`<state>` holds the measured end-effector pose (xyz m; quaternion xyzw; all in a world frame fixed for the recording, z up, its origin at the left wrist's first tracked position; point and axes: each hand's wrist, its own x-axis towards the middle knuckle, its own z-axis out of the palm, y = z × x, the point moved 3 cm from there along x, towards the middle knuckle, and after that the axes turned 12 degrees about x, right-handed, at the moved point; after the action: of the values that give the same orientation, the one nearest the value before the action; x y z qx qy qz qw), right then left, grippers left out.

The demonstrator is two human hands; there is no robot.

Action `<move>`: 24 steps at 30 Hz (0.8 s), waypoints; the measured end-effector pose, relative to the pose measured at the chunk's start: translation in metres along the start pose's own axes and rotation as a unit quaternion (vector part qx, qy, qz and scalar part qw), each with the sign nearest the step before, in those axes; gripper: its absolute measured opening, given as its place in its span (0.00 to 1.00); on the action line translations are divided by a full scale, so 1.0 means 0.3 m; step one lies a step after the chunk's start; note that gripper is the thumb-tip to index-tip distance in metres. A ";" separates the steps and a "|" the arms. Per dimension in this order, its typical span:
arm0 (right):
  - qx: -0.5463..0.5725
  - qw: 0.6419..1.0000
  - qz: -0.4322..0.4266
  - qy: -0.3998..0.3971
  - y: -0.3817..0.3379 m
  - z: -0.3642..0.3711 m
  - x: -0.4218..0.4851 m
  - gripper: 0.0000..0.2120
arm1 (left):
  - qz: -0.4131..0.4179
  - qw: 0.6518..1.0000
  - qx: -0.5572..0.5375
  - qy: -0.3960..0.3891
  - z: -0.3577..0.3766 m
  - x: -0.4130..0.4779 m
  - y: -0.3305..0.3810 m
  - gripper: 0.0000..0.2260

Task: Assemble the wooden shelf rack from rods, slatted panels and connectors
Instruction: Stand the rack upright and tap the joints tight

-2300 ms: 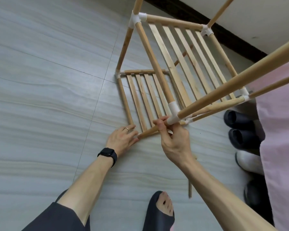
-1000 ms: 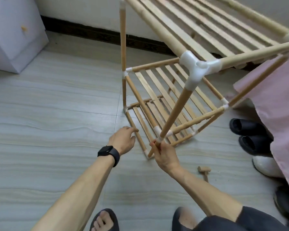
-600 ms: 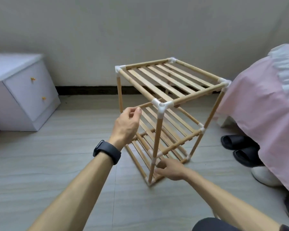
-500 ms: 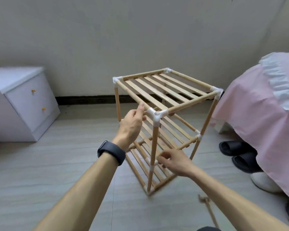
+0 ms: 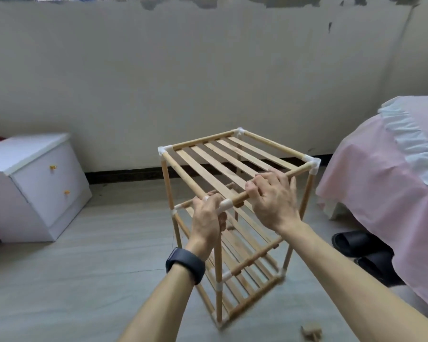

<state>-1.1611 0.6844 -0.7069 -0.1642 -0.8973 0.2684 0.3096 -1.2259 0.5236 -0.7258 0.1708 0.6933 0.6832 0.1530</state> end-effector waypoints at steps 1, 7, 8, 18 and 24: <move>-0.003 1.000 -0.001 0.001 0.005 0.000 0.003 0.23 | -0.006 1.000 -0.017 -0.018 -0.002 0.001 -0.007 0.15; 0.010 0.999 -0.015 0.028 0.016 0.024 -0.012 0.24 | 0.011 0.998 -0.044 -0.041 -0.002 0.006 -0.046 0.23; 0.011 0.999 -0.015 0.035 0.019 0.033 -0.012 0.24 | 0.014 0.998 -0.044 -0.036 0.000 0.011 -0.049 0.22; -0.033 0.996 -0.001 -0.084 -0.077 -0.003 -0.033 0.34 | -0.055 0.998 -0.019 0.002 -0.088 -0.021 -0.007 0.21; -0.052 0.993 -0.014 -0.107 -0.111 -0.094 -0.012 0.31 | -0.080 0.992 0.060 0.080 -0.319 -0.039 0.030 0.15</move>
<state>-1.1446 0.6666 -0.6703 -0.1383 -0.9401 0.2331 0.2067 -1.2577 0.4326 -0.7151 0.0689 0.7546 0.6371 0.1409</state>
